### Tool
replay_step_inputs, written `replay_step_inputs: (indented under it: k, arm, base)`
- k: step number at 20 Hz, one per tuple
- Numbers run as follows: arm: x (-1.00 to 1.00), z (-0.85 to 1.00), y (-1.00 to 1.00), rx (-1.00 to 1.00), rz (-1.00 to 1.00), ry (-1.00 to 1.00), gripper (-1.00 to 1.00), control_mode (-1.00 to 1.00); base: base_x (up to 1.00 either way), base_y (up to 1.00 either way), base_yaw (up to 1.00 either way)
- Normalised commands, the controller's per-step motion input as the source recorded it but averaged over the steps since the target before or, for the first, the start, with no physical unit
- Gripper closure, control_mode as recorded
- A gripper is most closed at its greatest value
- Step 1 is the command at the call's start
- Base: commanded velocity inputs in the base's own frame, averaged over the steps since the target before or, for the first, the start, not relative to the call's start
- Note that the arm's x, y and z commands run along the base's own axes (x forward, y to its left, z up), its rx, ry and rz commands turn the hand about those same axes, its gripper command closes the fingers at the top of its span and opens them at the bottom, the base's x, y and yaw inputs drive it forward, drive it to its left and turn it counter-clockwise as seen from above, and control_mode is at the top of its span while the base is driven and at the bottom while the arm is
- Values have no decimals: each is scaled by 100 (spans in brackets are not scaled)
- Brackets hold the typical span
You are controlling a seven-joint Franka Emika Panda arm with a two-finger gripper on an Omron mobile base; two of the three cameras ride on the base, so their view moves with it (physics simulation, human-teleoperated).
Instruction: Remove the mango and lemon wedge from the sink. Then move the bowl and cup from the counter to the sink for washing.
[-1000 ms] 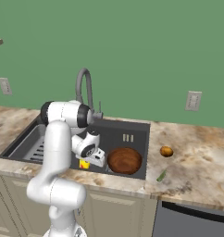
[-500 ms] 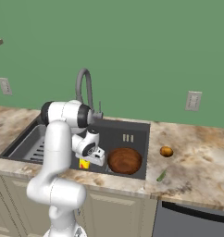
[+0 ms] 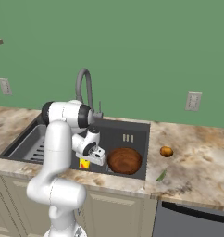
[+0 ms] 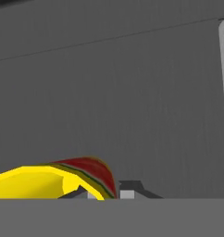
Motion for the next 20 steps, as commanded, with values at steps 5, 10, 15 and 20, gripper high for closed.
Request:
replay_step_inputs:
  k: [5, 10, 15, 20]
  arm:
    - [-11, -15, 0, 0, 0, 0, 100, -100]
    - [-11, -16, 1, 0, 0, 0, -100, -100]
    - [-11, -13, 0, 0, 0, 0, -100, -100]
    - [-14, -8, 0, 0, 0, -2, -100, -100]
  base:
    - [0, 0, 0]
    - [0, 0, 0]
    - [0, 0, 0]
    - [0, 0, 0]
